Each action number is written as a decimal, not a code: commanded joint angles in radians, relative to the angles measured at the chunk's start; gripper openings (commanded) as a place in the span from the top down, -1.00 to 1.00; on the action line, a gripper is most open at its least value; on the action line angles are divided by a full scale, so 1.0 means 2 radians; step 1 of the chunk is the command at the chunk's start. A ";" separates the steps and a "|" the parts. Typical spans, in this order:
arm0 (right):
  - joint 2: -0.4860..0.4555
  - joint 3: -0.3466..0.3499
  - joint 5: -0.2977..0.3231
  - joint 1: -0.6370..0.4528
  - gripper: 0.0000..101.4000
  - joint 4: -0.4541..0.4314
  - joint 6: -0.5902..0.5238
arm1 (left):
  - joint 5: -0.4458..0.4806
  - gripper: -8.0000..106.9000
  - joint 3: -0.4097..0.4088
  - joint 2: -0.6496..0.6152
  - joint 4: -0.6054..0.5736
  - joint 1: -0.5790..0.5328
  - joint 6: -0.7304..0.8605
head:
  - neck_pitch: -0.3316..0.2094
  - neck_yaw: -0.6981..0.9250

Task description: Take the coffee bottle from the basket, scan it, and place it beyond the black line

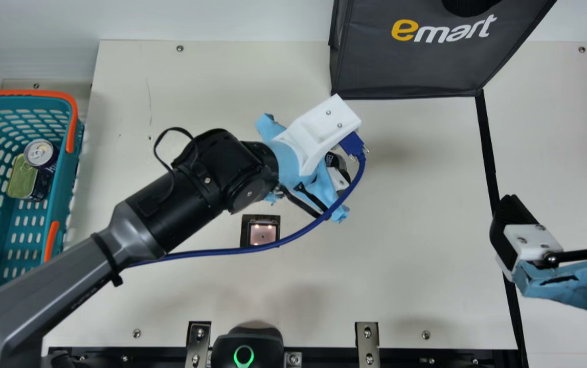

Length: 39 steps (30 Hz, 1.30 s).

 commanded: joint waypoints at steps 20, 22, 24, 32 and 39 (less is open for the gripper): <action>0.000 0.000 0.000 0.000 -0.79 0.000 0.000 | 0.010 -0.71 -0.018 0.008 0.006 -0.002 -0.007 | -0.008 0.001; 0.000 0.000 0.000 0.000 -0.79 0.000 0.000 | 0.012 -0.71 -0.021 0.008 0.007 -0.001 -0.007 | -0.008 0.001; 0.000 0.000 0.000 0.000 -0.79 0.000 0.000 | 0.014 -0.71 -0.024 0.009 0.007 -0.001 -0.007 | -0.008 0.001; 0.000 0.000 0.000 0.000 -0.79 0.000 0.000 | 0.025 -0.71 -0.039 0.008 0.009 0.001 -0.015 | -0.008 0.001; 0.000 0.000 0.000 0.000 -0.79 0.000 0.000 | 0.032 -0.71 -0.045 -0.002 0.022 0.005 -0.037 | -0.008 0.001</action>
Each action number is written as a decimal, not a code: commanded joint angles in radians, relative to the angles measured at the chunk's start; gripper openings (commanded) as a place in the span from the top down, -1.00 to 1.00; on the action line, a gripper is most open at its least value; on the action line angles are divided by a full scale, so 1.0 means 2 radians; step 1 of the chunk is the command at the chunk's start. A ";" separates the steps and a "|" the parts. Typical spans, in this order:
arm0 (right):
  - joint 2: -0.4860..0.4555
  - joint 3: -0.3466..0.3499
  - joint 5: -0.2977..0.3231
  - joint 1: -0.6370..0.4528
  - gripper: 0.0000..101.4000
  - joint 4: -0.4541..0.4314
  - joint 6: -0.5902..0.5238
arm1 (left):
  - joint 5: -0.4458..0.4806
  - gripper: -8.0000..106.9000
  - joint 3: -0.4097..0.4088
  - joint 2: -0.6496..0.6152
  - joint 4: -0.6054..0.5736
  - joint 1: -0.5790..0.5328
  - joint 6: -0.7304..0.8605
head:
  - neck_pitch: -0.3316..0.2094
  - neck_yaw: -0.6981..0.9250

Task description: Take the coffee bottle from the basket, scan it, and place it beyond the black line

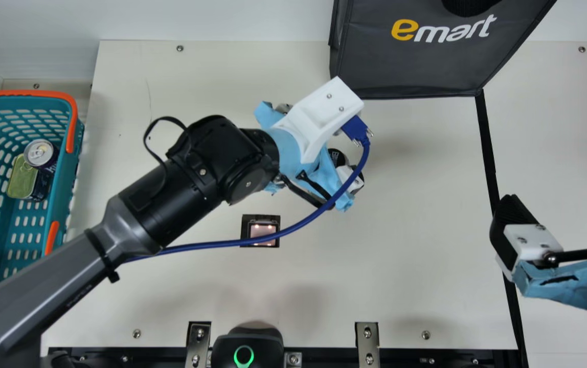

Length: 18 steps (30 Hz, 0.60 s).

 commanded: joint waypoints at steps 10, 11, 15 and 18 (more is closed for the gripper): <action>0.000 0.000 0.000 0.000 -0.79 0.000 0.000 | 0.003 -0.71 0.018 -0.034 0.025 0.020 -0.032 | -0.008 0.001; 0.000 0.000 0.000 0.000 -0.79 0.000 0.000 | 0.002 -0.71 0.022 -0.039 0.027 0.023 -0.035 | -0.008 0.001; 0.000 0.000 0.000 0.000 -0.79 0.000 0.000 | -0.003 -0.71 0.036 -0.057 0.033 0.037 -0.045 | -0.008 0.001; 0.000 0.000 0.000 0.000 -0.79 0.000 0.000 | -0.007 -0.71 0.048 -0.072 0.037 0.051 -0.051 | -0.008 0.001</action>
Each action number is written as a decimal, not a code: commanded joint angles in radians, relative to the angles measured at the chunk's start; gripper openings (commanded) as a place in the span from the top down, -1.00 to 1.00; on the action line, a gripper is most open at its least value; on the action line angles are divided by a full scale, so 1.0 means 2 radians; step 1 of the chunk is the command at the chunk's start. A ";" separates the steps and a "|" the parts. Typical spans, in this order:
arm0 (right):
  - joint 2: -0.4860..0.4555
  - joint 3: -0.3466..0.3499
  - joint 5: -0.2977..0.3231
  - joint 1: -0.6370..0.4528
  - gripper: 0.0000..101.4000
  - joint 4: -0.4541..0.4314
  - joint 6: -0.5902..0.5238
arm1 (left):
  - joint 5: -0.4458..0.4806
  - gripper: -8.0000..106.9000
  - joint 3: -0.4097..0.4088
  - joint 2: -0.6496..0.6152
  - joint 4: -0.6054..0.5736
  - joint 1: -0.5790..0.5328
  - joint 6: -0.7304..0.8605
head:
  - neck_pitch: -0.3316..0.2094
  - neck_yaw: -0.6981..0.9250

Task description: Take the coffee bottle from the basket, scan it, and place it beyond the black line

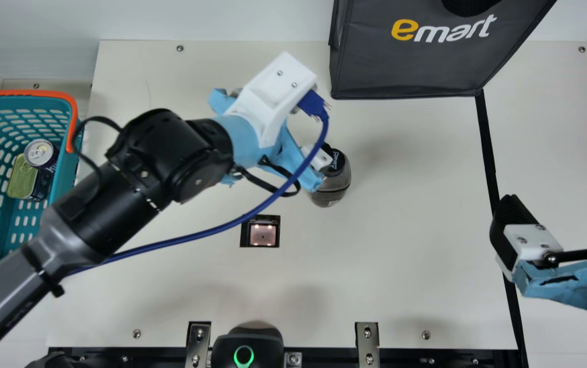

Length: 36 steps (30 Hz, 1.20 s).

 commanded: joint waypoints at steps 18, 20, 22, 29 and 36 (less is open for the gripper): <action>0.000 0.000 0.000 0.000 -0.79 0.000 0.000 | -0.034 -0.71 0.117 -0.120 0.004 0.120 0.001 | -0.008 0.001; 0.000 0.000 0.000 0.000 -0.79 0.000 0.000 | -0.036 -0.71 0.129 -0.133 0.000 0.134 0.006 | -0.008 0.001; 0.000 0.000 0.000 0.000 -0.79 0.000 0.000 | -0.037 -0.71 0.140 -0.145 -0.005 0.149 0.013 | -0.008 0.001; 0.000 0.000 0.000 0.000 -0.79 0.000 0.000 | -0.037 -0.71 0.170 -0.181 -0.018 0.194 0.034 | -0.008 0.001; 0.000 0.000 0.000 0.000 -0.79 0.000 0.000 | -0.034 -0.71 0.187 -0.209 -0.024 0.231 0.050 | -0.008 0.001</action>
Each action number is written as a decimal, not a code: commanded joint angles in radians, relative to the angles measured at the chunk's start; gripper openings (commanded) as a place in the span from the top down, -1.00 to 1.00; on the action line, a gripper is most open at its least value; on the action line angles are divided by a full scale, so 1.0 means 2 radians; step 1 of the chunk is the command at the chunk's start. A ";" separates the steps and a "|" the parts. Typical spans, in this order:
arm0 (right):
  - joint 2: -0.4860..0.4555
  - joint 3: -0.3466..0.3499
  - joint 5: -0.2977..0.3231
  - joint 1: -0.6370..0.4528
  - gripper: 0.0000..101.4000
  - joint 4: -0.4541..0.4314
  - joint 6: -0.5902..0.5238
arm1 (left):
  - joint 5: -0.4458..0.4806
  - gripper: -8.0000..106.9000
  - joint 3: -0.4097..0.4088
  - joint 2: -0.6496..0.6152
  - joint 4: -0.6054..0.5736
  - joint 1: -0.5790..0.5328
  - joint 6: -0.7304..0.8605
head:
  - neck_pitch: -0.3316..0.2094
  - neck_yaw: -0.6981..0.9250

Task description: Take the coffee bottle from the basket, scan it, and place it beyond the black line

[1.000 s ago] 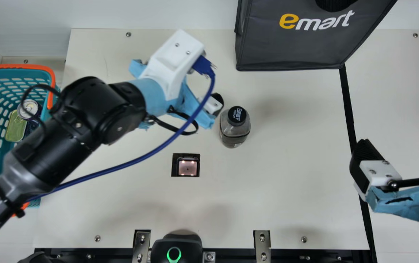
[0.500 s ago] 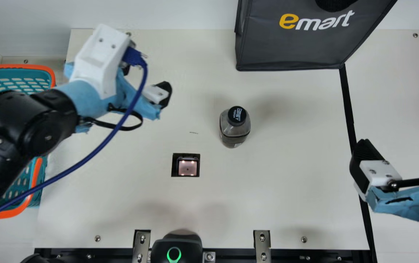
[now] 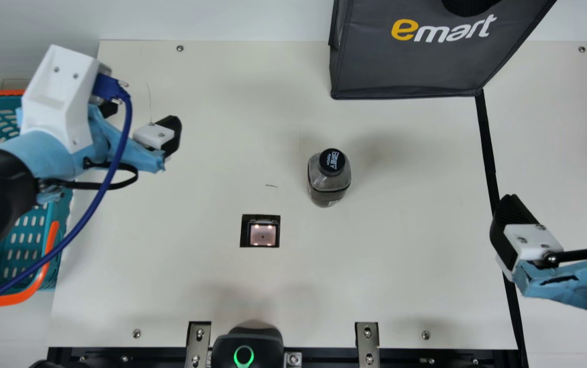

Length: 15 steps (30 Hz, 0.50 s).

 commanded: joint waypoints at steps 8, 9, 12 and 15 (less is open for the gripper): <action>0.000 0.000 0.000 0.000 -0.79 0.000 0.000 | -0.001 -0.71 0.021 -0.031 0.002 0.048 0.013 | -0.008 0.001; 0.000 0.000 0.000 0.000 -0.79 0.000 0.000 | -0.002 -0.71 0.025 -0.034 0.001 0.053 0.014 | -0.008 0.001; 0.000 0.000 0.000 0.000 -0.79 0.000 0.000 | -0.004 -0.71 0.034 -0.045 0.001 0.069 0.017 | -0.008 0.001; 0.000 0.000 0.000 0.000 -0.79 0.000 0.000 | -0.006 -0.71 0.044 -0.057 0.000 0.085 0.021 | -0.008 0.001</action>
